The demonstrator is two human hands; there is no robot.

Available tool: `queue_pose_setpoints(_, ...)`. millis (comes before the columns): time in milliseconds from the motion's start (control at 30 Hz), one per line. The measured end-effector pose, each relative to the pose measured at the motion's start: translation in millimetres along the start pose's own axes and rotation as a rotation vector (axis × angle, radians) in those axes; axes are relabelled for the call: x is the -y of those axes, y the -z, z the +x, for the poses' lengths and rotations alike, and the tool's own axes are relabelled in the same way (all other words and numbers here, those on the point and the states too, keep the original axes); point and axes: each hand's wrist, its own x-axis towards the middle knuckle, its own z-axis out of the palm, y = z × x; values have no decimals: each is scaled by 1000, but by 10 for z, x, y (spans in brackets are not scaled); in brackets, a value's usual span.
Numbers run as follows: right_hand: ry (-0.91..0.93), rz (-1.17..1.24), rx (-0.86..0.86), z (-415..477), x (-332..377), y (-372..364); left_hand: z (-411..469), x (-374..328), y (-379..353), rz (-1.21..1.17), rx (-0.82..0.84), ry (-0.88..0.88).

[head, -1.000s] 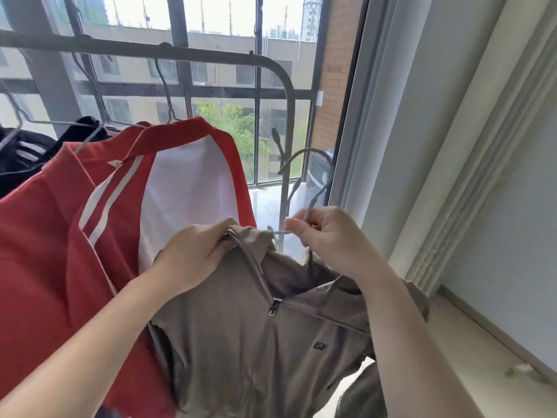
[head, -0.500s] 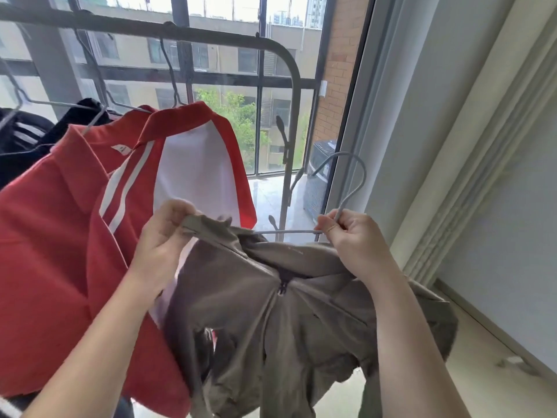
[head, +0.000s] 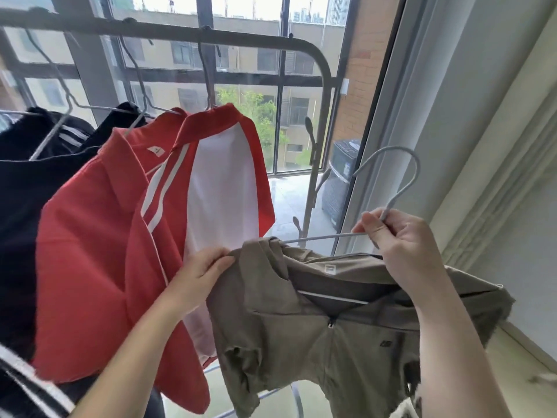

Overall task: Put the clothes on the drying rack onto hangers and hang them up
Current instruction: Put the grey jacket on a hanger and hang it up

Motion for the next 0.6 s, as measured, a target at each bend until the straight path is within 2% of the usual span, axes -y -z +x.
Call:
queue_pose_setpoints(100,-3,53,8,-5,6,20,24,-30,65,178,-176,-181)
queue_pose_setpoints(233,-29,125,14,-38,-16,26,58,-17,153,266,-243,-279)
queue_pose_setpoints(300,-37,171,-2,-46,-27,43,94,48,211,137,-195,-246)
queue_pose_setpoints(400,-30,247,-59,-44,-31,109,111,173,238,-299,9,-49)
queue_pose_setpoints(467,-26,284,-61,-44,-23,161,75,214,228,-408,-31,23)
queue_pose_setpoints(533,-22,288,-27,-57,-23,183,137,197,337,-426,-223,55)
queue_pose_setpoints(600,-16,260,-24,-83,-32,174,262,62,482,-467,-233,76)
